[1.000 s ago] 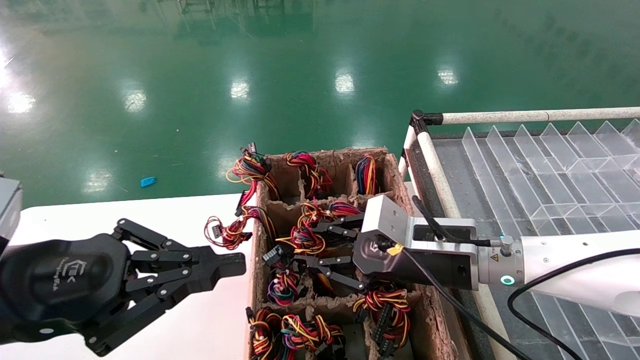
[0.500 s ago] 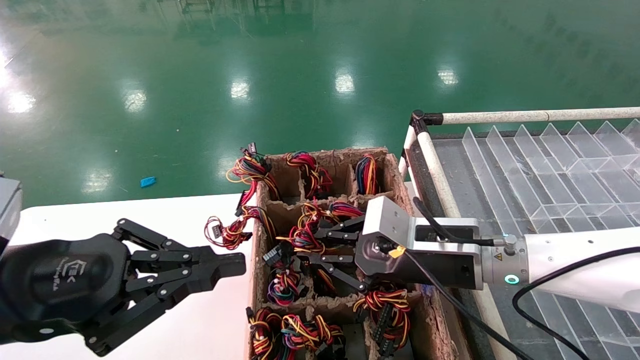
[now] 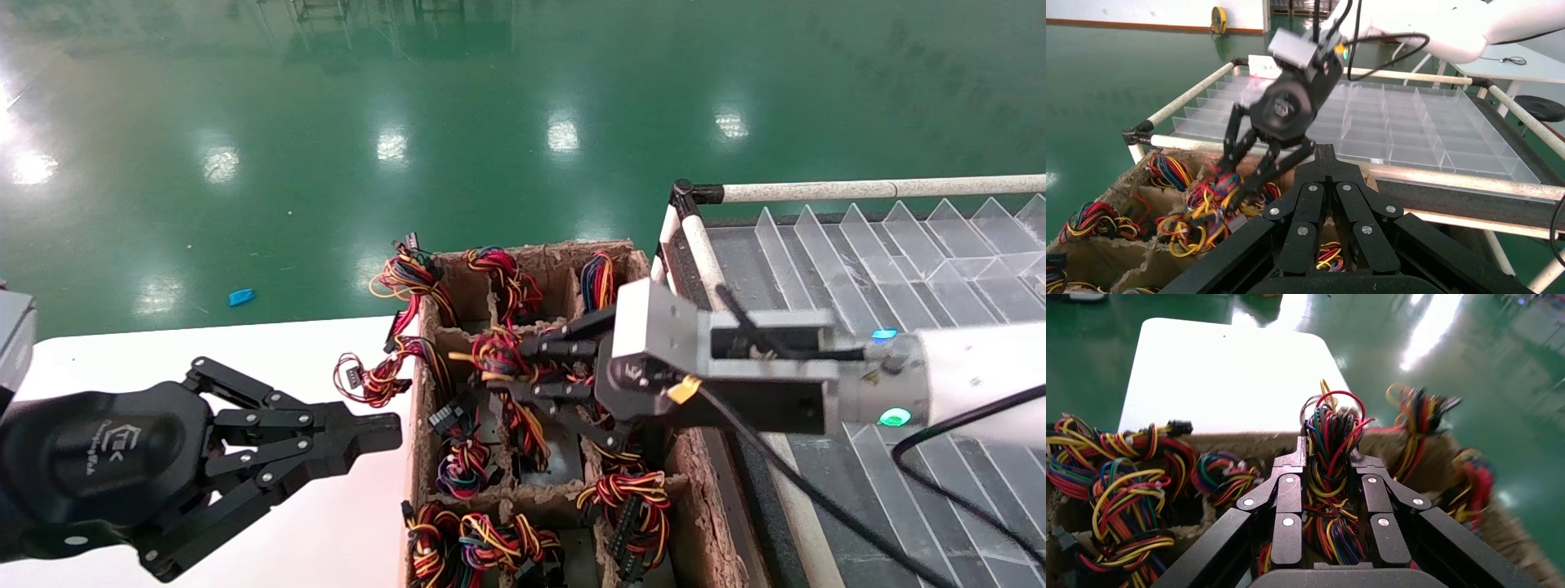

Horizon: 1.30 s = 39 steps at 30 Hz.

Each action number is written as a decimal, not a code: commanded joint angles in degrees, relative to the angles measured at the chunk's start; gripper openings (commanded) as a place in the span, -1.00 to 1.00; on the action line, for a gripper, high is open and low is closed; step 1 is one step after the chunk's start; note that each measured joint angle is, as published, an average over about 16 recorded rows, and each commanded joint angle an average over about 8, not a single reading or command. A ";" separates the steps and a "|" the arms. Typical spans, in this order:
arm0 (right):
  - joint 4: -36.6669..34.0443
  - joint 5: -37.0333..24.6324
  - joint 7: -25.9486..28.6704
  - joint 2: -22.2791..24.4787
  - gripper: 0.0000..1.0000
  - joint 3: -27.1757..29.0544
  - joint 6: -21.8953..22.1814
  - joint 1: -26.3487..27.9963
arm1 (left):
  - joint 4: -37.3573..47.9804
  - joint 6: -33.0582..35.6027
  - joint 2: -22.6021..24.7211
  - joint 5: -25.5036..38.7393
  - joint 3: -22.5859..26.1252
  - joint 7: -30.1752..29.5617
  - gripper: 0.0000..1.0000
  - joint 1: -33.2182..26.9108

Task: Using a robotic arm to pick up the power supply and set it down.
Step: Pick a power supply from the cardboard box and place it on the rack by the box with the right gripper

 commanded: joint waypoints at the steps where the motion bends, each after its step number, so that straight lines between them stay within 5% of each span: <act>1: 1.60 -0.13 0.61 0.61 -1.00 0.16 -0.29 1.02 | 0.00 0.00 0.00 0.00 0.00 0.00 -1.00 0.00; 18: 9.44 -3.44 1.67 3.24 -1.00 2.05 -3.50 17.05 | 0.00 0.00 0.00 0.00 0.00 0.00 -1.00 0.00; 39: -2.62 -11.36 -9.18 0.26 -1.00 2.47 -3.27 34.80 | 0.00 0.00 0.00 0.00 0.00 0.00 -1.00 0.00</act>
